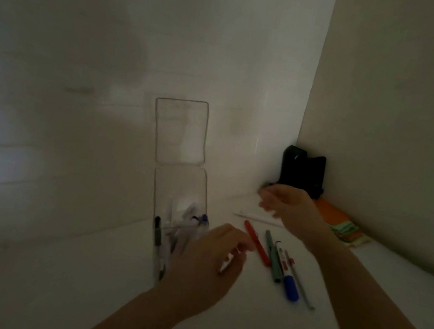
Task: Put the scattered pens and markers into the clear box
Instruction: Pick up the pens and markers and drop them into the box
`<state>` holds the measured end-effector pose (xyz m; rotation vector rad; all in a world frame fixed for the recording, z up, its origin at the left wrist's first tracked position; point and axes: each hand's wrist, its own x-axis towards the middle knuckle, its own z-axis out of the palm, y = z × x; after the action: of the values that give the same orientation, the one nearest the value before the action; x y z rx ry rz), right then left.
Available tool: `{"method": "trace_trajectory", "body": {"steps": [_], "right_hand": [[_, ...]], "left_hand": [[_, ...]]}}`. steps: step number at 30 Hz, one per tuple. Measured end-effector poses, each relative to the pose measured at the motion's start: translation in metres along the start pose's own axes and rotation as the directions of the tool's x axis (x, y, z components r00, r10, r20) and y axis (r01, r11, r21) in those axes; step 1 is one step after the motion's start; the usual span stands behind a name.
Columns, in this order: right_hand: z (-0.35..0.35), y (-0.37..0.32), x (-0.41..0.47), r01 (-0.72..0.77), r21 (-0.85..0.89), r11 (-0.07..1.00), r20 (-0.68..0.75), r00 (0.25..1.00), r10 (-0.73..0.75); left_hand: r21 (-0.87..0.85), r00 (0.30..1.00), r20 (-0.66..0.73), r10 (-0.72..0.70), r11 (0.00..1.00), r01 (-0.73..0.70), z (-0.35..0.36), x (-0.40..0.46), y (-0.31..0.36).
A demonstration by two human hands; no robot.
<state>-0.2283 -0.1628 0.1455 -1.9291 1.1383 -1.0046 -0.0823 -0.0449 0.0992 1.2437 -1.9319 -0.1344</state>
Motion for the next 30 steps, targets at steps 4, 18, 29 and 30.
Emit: {"method": "trace_trajectory", "body": {"steps": [4,18,29,30], "right_hand": [[-0.027,0.077,-0.01,-0.33,-0.419,0.846,-0.048,0.938,0.342],[-0.003,0.124,-0.035,-0.327,-0.725,0.606,0.025,0.867,0.497],[-0.007,0.14,-0.037,-0.402,-0.625,0.67,-0.109,0.894,0.434],[-0.009,0.14,-0.037,-0.408,-0.61,0.68,-0.106,0.892,0.44]], "left_hand": [[0.068,0.94,0.207,-0.27,0.963,0.261,0.059,0.025,-0.016],[0.383,0.69,0.265,-0.673,0.73,0.565,0.159,0.103,-0.064],[-0.013,0.751,0.274,-0.601,0.778,0.628,0.125,0.073,-0.053],[-0.165,0.776,0.303,-0.554,0.771,0.615,0.115,0.069,-0.045]]}}
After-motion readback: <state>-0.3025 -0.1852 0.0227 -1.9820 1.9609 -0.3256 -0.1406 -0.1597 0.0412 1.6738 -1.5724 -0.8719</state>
